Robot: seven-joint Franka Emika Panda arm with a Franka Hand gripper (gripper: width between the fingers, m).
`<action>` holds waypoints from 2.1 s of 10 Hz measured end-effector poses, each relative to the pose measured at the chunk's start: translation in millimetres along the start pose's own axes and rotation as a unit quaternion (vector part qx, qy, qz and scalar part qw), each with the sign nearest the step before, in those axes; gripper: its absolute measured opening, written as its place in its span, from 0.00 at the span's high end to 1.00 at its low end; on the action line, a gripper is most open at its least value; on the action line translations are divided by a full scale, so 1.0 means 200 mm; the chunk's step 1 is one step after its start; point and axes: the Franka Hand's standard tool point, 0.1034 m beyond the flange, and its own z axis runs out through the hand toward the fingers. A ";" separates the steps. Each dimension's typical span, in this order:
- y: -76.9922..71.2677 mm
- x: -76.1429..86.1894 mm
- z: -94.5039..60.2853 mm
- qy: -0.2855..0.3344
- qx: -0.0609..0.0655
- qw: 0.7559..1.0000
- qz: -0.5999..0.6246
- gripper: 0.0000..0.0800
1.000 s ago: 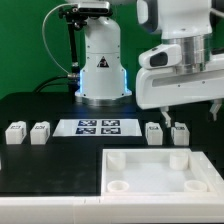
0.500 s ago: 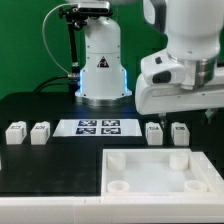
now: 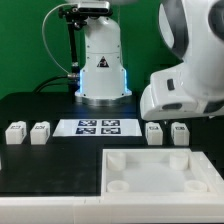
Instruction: Assemble one leg
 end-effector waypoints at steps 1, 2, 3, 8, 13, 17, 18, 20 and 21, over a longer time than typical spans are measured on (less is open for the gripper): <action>-0.01 0.00 0.01 0.002 -0.001 1.000 0.006 0.19; -0.02 0.00 0.06 -0.003 -0.005 1.000 0.011 0.19; -0.03 -0.01 0.10 -0.011 -0.007 1.000 0.014 0.19; -0.03 0.02 0.22 -0.015 -0.009 1.000 0.017 0.19; -0.03 0.05 0.23 -0.005 -0.007 1.000 0.011 0.39; -0.03 0.05 0.23 -0.005 -0.007 1.000 0.011 0.63; -0.03 0.05 0.23 -0.005 -0.007 1.000 0.011 0.63; -0.03 0.05 0.22 -0.004 -0.007 1.000 0.010 0.63; -0.01 0.00 0.09 -0.011 -0.007 1.000 -0.015 0.63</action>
Offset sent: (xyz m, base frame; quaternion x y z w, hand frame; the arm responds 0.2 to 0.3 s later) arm -0.0235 0.0083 -0.0203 0.0042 -0.0266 0.0596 0.9979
